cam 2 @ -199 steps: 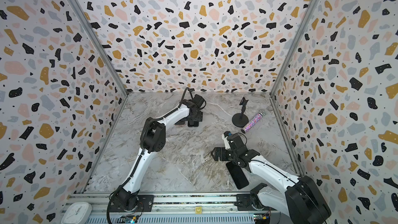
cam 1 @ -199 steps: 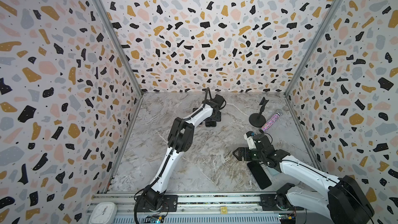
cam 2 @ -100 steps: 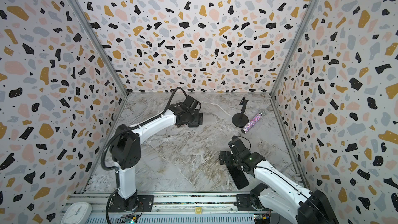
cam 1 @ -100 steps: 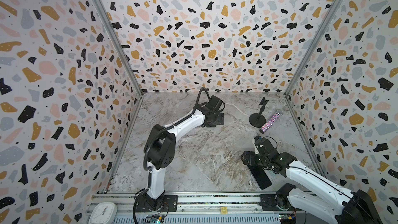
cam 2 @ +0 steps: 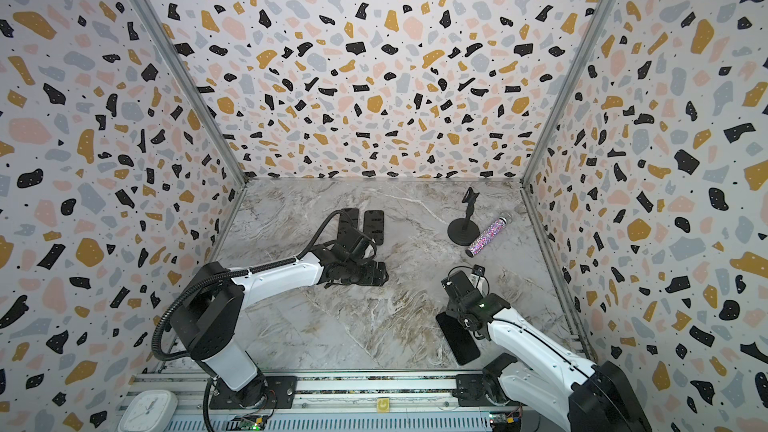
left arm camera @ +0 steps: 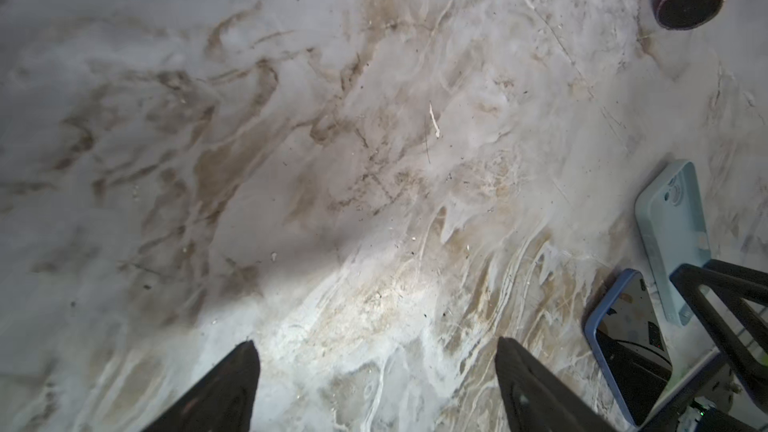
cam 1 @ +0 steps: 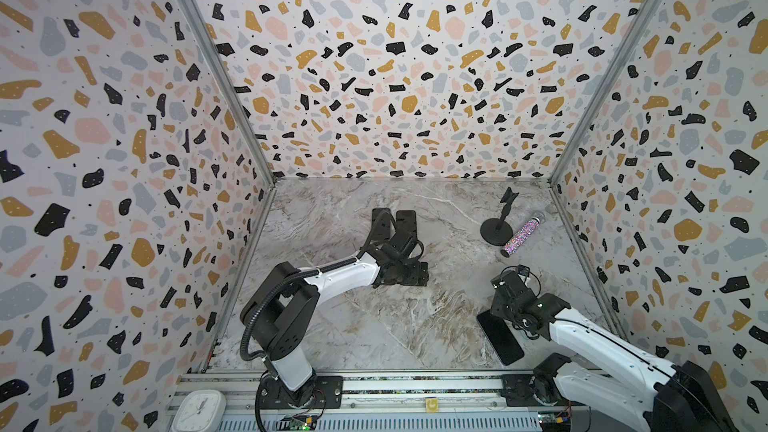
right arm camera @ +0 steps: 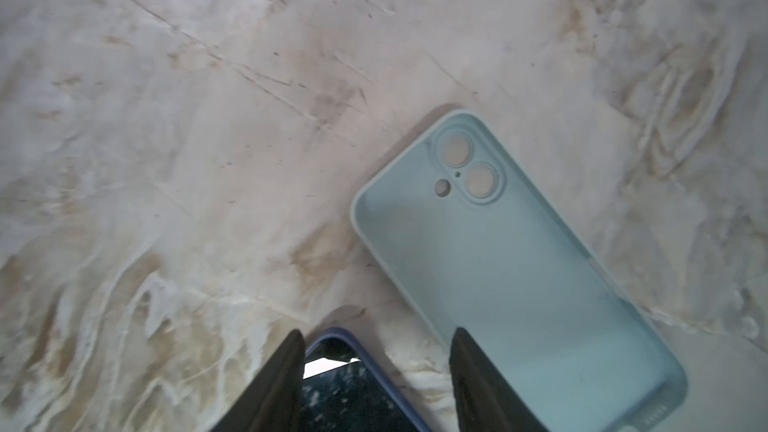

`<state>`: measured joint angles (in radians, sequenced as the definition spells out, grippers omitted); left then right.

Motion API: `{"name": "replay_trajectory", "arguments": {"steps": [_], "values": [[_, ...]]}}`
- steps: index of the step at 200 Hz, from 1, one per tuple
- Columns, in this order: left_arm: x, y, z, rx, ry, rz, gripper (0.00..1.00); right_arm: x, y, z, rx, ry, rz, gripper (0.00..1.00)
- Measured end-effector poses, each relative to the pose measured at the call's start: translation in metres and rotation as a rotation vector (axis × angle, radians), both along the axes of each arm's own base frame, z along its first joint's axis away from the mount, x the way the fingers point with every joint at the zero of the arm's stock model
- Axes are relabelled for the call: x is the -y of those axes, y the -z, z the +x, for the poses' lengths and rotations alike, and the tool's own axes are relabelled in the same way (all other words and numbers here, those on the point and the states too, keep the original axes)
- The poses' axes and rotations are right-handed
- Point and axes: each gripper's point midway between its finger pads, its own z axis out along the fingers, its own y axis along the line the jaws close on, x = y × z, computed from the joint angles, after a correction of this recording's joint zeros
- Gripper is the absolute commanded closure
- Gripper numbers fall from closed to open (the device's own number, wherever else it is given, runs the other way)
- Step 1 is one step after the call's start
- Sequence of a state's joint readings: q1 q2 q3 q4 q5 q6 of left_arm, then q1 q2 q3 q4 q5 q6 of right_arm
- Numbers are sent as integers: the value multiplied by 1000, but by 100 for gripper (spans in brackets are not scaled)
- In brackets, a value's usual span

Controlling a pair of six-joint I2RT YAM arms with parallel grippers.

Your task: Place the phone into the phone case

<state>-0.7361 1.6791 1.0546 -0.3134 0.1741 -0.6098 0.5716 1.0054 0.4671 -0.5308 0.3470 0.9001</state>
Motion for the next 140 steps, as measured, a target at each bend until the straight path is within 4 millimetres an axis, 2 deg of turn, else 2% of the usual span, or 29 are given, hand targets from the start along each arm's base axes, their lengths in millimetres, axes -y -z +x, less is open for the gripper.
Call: {"name": "replay_trajectory", "arguments": {"steps": [15, 39, 86, 140], "values": [[3, -4, -2, 6, 10, -26, 11, 8, 7, -1, -21, 27, -27, 46], [7, -10, -3, 17, 28, -57, 11, 18, 15, 2, -43, 69, -44, 56], [7, -9, -9, 15, 54, -72, 10, 24, 25, 12, -58, 93, -52, 83], [5, -9, -13, 13, 58, -79, 10, 36, 17, 28, -25, 109, -59, 100]]}}
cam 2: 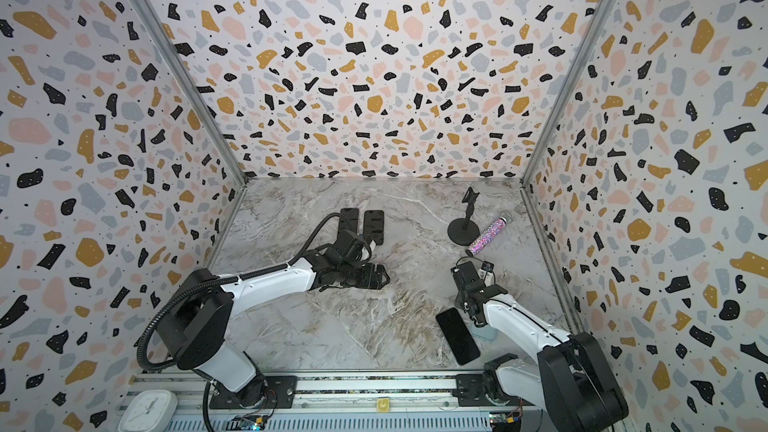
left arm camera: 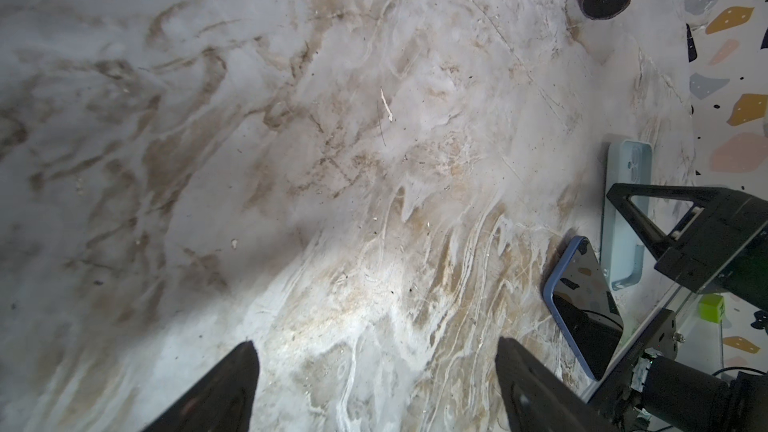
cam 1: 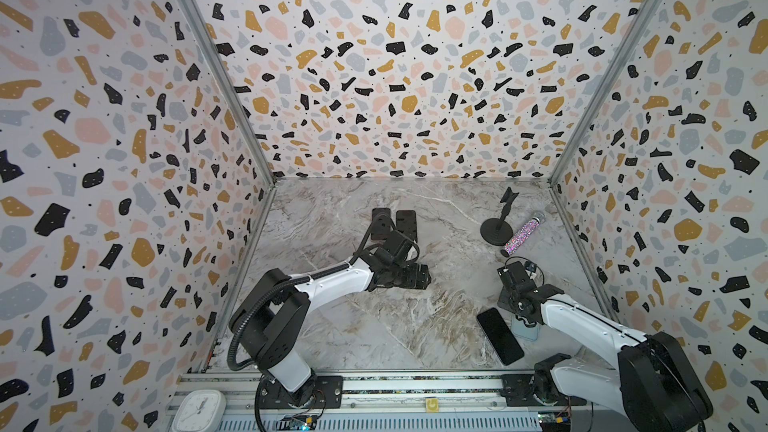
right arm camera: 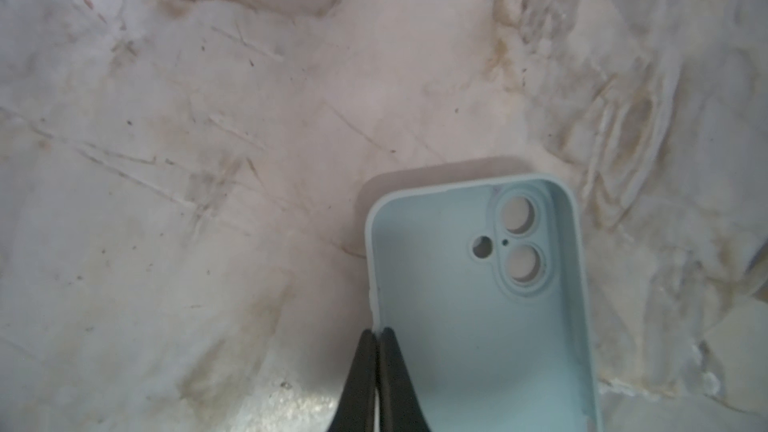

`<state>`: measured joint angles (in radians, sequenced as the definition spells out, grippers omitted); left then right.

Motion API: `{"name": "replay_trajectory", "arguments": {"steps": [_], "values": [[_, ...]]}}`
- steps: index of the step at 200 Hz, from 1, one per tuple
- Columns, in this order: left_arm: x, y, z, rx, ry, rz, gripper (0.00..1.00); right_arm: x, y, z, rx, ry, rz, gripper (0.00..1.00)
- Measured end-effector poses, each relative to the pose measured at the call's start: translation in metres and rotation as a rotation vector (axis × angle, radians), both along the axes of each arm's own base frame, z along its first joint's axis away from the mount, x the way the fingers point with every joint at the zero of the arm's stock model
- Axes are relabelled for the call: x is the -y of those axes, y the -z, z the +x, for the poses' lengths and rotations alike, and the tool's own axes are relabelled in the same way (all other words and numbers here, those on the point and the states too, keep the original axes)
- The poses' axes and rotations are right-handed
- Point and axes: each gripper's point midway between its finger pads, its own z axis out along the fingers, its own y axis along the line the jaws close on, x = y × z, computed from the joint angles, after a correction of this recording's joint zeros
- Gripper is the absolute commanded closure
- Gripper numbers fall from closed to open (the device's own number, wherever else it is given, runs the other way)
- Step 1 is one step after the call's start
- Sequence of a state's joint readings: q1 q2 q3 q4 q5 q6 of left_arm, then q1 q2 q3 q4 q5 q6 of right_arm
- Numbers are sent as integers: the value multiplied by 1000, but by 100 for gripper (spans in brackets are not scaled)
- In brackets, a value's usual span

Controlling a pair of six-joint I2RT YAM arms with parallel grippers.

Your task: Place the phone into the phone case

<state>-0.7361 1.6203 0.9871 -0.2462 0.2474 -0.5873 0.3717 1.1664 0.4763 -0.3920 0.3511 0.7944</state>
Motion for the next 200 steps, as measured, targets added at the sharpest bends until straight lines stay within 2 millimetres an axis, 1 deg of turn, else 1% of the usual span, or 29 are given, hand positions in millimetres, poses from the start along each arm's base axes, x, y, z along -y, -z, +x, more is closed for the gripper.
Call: {"name": "replay_trajectory", "arguments": {"steps": [31, 46, 57, 70, 77, 86, 92, 99, 113, 116, 127, 143, 156, 164, 179, 191, 200], "values": [[0, 0, 0, 0, -1, -1, 10, 1, -9, 9, 20, -21, -7, 100], [0, -1, 0, 1, -1, -1, 10, -3, -21, 16, 38, -45, 5, 100], [0, -2, 0, 3, -1, -4, 10, -11, -36, 23, 68, -70, 29, 100], [-2, -7, 0, 10, -5, -10, 11, -28, -56, 31, 114, -116, 69, 100], [-4, -11, 0, 16, -10, -14, 11, -42, -66, 32, 136, -157, 95, 100], [-7, -15, -1, 25, -14, -22, 11, -65, -77, 32, 156, -218, 130, 100], [-11, -18, -1, 29, -21, -27, 10, -80, -81, 29, 159, -258, 152, 100], [-17, -20, -2, 34, -33, -31, 11, -102, -83, 24, 152, -316, 181, 100], [-33, -21, -2, 39, -65, -35, 11, -142, -81, 10, 118, -415, 220, 100], [-37, -21, -2, 38, -72, -34, 11, -152, -78, 5, 104, -443, 228, 100], [-49, -18, -5, 34, -95, -31, 11, -179, -69, -8, 59, -505, 246, 100], [-67, -13, -8, 24, -132, -21, 11, -210, -50, -27, -15, -572, 253, 100], [-78, -10, -12, 21, -155, -16, 10, -226, -35, -34, -67, -593, 251, 99], [-84, -9, -14, 19, -165, -13, 10, -233, -26, -36, -90, -595, 252, 92], [-91, -7, -19, 21, -175, -8, 10, -241, -16, -36, -117, -594, 257, 74], [-95, -7, -21, 25, -184, -8, 10, -247, -13, -35, -128, -595, 268, 61], [-98, -7, -23, 26, -189, -8, 10, -252, -16, -34, -125, -597, 277, 52]]}}
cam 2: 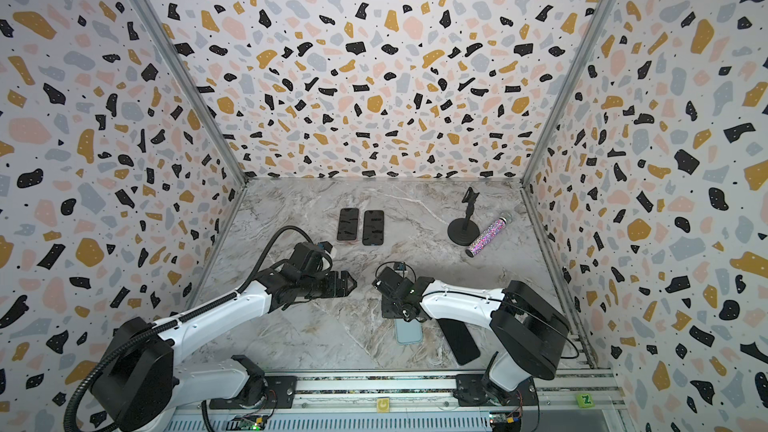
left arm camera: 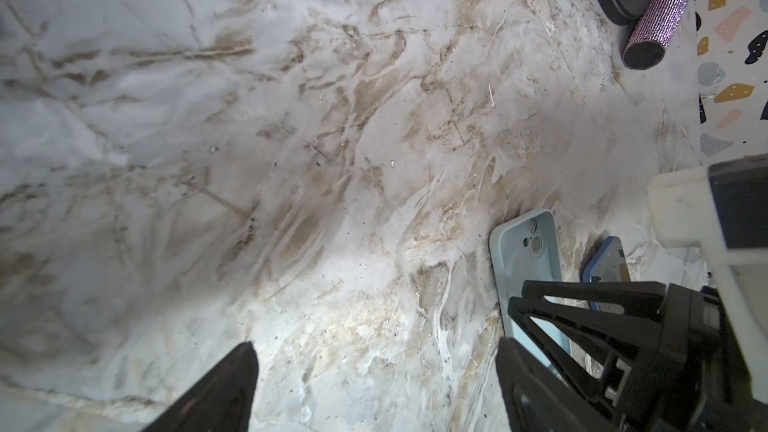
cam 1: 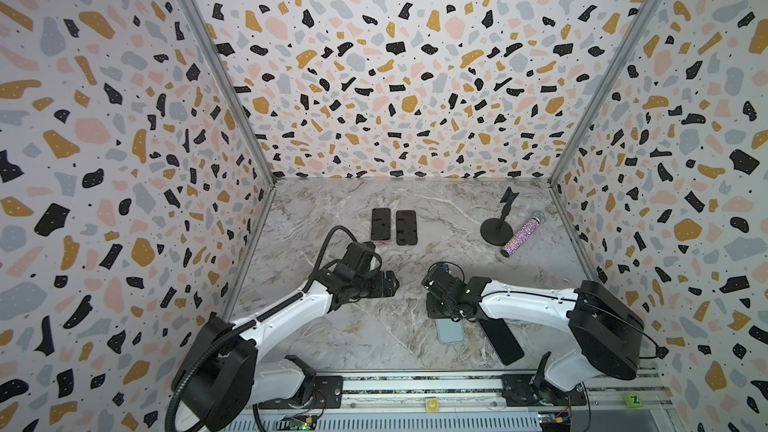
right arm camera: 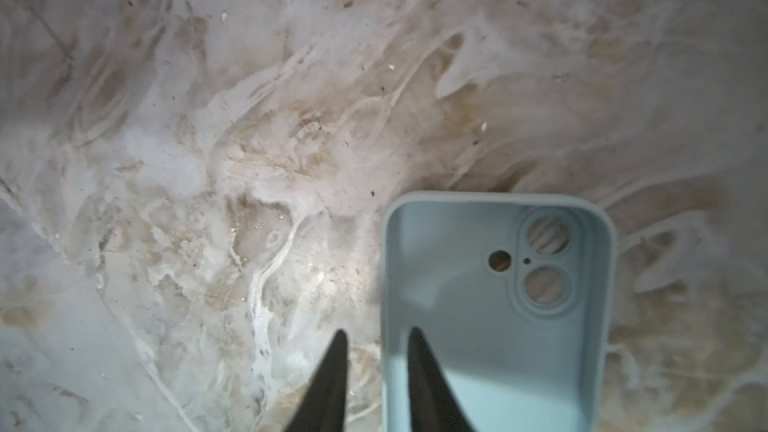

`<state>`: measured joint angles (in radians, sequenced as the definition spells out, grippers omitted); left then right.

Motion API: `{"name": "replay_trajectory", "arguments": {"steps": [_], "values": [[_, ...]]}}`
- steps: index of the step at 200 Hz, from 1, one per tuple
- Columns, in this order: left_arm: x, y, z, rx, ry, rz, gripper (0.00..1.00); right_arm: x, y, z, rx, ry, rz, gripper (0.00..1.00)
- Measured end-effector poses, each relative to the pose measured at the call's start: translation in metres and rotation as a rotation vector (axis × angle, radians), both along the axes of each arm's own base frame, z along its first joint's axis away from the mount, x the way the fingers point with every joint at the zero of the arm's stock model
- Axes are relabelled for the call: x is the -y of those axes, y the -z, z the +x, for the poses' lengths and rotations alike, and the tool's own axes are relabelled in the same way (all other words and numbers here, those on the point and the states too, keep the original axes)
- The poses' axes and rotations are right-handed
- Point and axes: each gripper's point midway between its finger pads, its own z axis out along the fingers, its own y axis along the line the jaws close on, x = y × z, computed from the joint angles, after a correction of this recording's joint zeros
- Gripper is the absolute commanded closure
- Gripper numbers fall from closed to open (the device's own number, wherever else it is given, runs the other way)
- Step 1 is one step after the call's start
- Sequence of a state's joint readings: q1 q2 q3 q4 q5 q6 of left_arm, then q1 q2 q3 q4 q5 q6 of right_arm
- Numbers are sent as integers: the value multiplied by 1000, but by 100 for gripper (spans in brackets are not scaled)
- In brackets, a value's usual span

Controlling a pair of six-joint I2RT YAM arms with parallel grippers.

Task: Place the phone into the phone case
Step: 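Lower the right gripper onto the blue-framed phone and grip its short end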

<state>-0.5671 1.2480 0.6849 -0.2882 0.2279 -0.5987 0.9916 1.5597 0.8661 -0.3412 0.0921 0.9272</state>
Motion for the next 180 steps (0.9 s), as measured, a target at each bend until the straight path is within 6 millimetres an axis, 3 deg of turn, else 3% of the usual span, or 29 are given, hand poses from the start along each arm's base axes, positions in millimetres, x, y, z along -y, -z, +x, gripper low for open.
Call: {"name": "replay_trajectory", "arguments": {"steps": [17, 36, 51, 69, 96, 121, 180], "values": [[-2, 1, -1, 0, -3, -1, 10, -4, -10, 2, 17, -2, 20, 40], [-1, 0, -1, -1, -3, -7, 10, 8, -26, 0, 38, 7, 25, 25], [2, -1, -1, -3, 1, -22, 10, 30, -37, -7, 53, 32, 19, 18], [6, -1, 0, -6, 7, -39, 10, 71, -43, -16, 64, 97, -1, 11], [11, 2, 0, -18, 20, -55, 10, 129, -32, -27, 49, 230, -13, 10], [14, 8, 0, -37, 30, -60, 11, 166, -13, -37, 10, 345, -22, 9], [18, 13, 0, -53, 43, -69, 11, 196, 19, -49, -76, 463, -44, 6]]}}
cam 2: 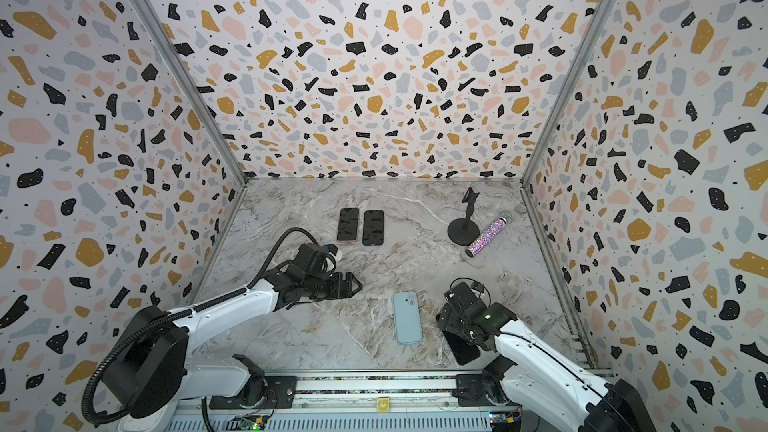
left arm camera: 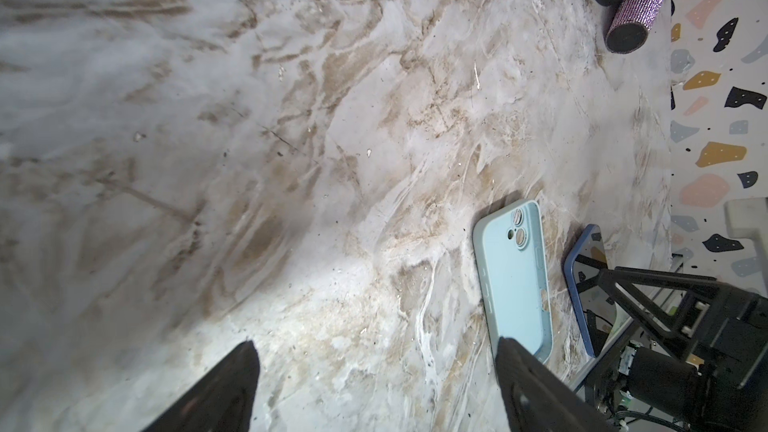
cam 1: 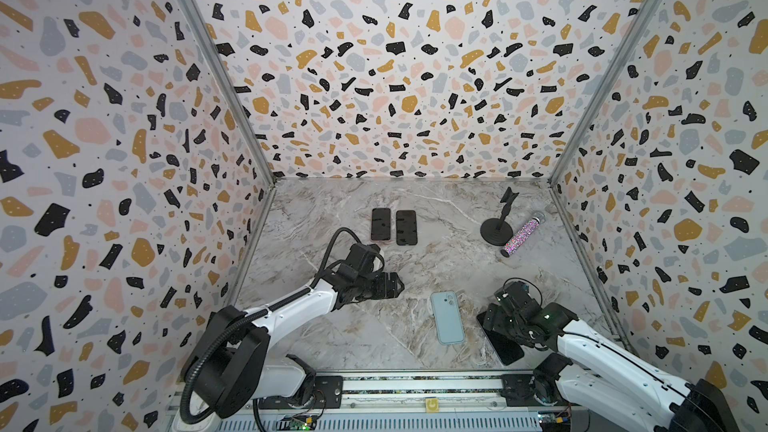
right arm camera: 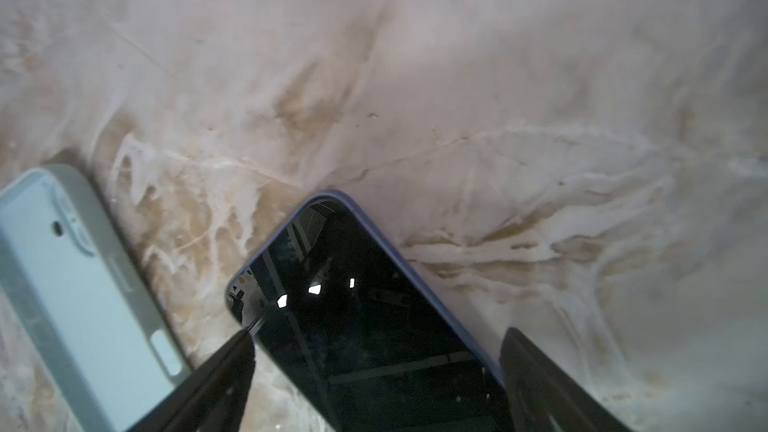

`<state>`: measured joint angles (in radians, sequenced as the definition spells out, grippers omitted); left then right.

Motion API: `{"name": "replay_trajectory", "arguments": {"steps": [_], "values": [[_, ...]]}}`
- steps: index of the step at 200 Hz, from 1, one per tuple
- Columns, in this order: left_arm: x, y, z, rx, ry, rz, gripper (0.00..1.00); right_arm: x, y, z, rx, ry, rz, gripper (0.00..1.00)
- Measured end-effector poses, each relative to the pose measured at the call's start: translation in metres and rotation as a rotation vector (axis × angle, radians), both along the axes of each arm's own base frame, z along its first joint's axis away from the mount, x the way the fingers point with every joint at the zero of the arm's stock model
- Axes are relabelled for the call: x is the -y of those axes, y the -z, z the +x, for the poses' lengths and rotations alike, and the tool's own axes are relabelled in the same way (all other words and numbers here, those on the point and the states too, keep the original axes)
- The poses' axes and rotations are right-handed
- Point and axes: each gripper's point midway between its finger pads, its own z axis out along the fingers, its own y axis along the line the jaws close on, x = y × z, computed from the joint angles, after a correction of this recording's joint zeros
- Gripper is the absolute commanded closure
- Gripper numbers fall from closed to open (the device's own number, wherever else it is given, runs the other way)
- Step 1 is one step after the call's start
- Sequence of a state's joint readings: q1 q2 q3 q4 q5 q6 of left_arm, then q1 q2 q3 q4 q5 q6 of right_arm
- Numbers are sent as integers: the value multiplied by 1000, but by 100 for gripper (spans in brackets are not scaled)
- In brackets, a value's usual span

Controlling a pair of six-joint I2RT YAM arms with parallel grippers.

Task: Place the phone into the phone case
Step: 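Lower the right gripper onto the blue-framed phone and grip its short end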

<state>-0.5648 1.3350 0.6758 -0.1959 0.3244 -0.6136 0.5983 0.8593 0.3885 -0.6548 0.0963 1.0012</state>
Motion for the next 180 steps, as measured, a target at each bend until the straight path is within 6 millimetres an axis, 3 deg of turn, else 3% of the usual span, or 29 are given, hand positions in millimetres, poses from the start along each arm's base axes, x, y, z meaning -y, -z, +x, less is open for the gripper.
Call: {"name": "replay_trajectory", "arguments": {"steps": [58, 100, 143, 180], "values": [[3, 3, 0, -7, 11, -5, 11, -9, -1, -1, 8, -38, 50, 8], [5, 6, 1, -11, 19, -8, 11, -30, 1, -21, -9, -147, 34, 8], [8, 4, 1, -1, 35, -23, 11, -39, 8, -30, -33, -213, -101, 7], [9, 3, 0, 0, 46, -26, 11, -49, 12, -30, -63, -221, -193, 16]]}}
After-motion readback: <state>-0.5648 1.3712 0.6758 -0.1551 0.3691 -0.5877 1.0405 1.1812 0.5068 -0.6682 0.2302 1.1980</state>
